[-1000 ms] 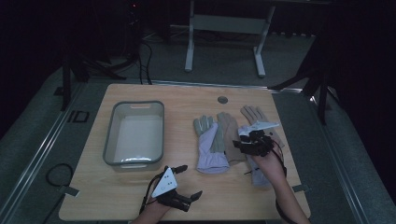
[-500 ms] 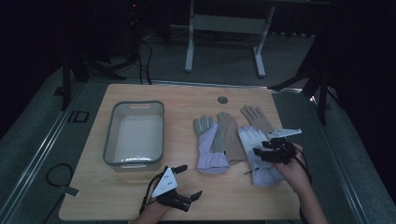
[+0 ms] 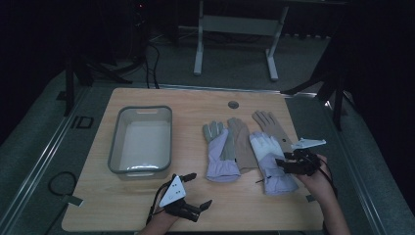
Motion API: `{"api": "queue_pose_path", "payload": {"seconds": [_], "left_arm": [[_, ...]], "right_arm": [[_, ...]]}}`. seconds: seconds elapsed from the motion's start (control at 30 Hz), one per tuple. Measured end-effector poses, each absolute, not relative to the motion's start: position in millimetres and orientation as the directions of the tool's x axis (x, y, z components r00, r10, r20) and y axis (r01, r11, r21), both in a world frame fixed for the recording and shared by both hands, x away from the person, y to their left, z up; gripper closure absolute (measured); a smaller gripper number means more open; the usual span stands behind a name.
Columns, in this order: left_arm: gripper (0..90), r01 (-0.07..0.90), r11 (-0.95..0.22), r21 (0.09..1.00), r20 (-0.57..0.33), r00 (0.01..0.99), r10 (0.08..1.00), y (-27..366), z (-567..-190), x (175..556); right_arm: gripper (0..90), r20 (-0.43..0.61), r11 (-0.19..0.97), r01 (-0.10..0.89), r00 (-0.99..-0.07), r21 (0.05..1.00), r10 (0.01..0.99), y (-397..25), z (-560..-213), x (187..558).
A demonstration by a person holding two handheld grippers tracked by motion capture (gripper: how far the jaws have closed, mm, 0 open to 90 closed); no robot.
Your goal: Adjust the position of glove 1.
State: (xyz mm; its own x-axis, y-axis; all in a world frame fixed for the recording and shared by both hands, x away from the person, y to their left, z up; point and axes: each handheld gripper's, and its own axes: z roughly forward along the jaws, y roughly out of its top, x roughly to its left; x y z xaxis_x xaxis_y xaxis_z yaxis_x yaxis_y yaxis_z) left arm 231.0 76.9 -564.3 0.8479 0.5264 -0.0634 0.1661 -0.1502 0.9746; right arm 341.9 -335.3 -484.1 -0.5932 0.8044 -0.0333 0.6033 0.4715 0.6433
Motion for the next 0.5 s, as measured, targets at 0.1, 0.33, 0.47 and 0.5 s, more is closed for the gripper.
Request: {"api": "queue_pose_path", "payload": {"seconds": [0.1,0.33,0.47,0.5], "left_arm": [[0.0,0.166,-0.15,0.975,-0.064,0.848,0.527,76.9,-564.3,231.0],[0.0,0.169,-0.15,0.974,-0.066,0.847,0.527,77.2,-564.3,231.4],[0.0,0.168,-0.148,0.975,-0.066,0.847,0.527,76.9,-564.4,231.1],[0.0,0.168,-0.15,0.974,-0.065,0.848,0.526,77.1,-564.3,231.3]], "right_arm": [[51.1,-0.025,0.471,0.618,-0.59,0.629,0.807,-335.8,-490.4,347.3],[48.3,0.005,0.471,0.647,-0.592,0.599,0.806,-335.0,-507.8,357.2],[46.7,0.03,0.466,0.658,-0.595,0.592,0.803,-334.4,-519.3,361.5],[46.4,0.026,0.472,0.655,-0.6,0.59,0.8,-333.9,-522.3,362.3]]}}
